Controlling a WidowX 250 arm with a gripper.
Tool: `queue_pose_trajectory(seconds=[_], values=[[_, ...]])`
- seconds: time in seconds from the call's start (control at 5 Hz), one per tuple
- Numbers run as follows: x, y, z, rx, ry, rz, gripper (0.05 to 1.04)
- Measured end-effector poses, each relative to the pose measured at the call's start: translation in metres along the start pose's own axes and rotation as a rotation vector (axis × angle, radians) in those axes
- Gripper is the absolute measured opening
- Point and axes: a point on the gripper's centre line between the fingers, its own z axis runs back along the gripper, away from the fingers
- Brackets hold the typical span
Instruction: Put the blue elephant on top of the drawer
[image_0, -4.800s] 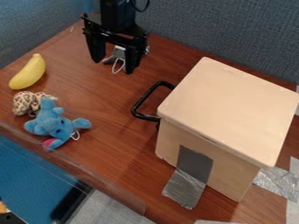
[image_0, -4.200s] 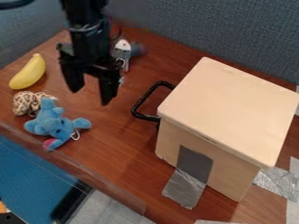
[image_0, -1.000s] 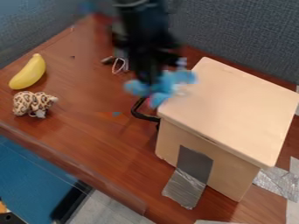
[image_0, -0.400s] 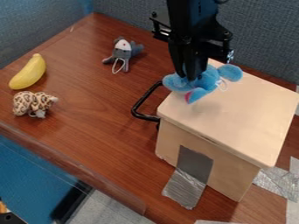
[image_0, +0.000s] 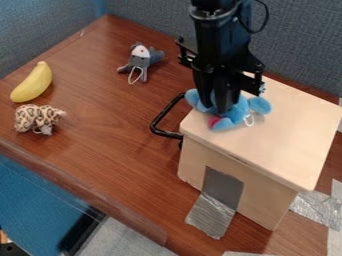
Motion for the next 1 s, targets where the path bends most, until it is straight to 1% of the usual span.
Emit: queue_pose_trajectory(seconds=[0.2,0.4,0.6,0.8,1.0], values=[[0.001,-0.002,0.003,-0.008,0.005,0.005,0.644],[0.016,-0.006,0.020,-0.018,-0.024,0.028,0.932],[0.030,-0.004,0.048,0.034,-0.052,0.083,1.012],[0.034,-0.005,0.069,0.067,-0.037,0.146,1.006],[0.028,-0.005,0.073,0.129,0.005,0.170,1.001]])
